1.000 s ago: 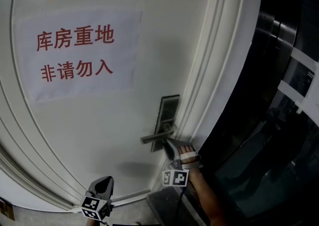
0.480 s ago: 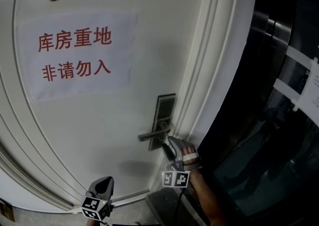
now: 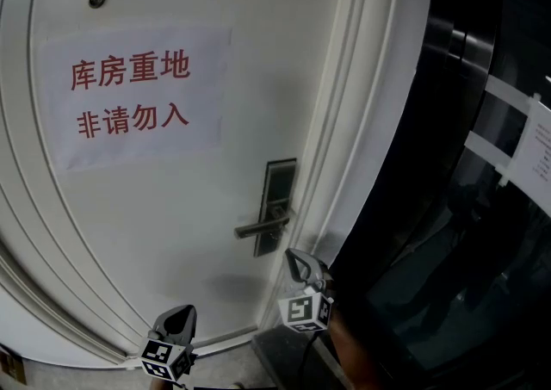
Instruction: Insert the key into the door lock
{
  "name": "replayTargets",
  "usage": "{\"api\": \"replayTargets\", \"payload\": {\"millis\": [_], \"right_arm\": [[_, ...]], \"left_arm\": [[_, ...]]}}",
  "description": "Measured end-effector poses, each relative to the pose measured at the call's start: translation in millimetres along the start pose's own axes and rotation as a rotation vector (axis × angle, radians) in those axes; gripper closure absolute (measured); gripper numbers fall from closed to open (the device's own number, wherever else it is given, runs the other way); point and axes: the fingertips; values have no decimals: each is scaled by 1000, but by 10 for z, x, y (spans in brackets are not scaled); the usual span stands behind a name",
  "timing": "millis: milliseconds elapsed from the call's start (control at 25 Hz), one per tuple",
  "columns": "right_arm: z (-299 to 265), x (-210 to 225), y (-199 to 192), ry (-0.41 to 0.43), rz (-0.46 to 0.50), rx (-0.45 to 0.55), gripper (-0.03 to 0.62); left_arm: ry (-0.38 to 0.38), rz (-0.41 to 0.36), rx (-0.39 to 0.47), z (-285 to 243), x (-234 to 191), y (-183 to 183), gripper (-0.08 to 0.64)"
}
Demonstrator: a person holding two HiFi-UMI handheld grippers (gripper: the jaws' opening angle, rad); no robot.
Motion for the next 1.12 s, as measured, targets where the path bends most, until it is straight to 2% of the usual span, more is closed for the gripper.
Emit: {"api": "replayTargets", "payload": {"millis": [280, 480, 560, 680, 1120], "right_arm": [[176, -210, -112, 118, -394, -13, 589], [368, -317, -310, 143, -646, -26, 591], [475, -365, -364, 155, -715, -30, 591], [676, -372, -389, 144, -758, -23, 591], [1489, -385, -375, 103, -820, 3, 591]], "left_arm": [[-10, -9, 3, 74, 116, 13, 557], [-11, -14, -2, 166, 220, 10, 557], [-10, -17, -5, 210, 266, 5, 557], [-16, -23, -4, 267, 363, 20, 557], [-51, -46, 2, 492, 822, 27, 557]]}}
Point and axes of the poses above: the fingertips, and each gripper's own axes: z backward along the fingers, x to its right, y out of its top, and after that the axes turned 4 degrees about -z, right-handed
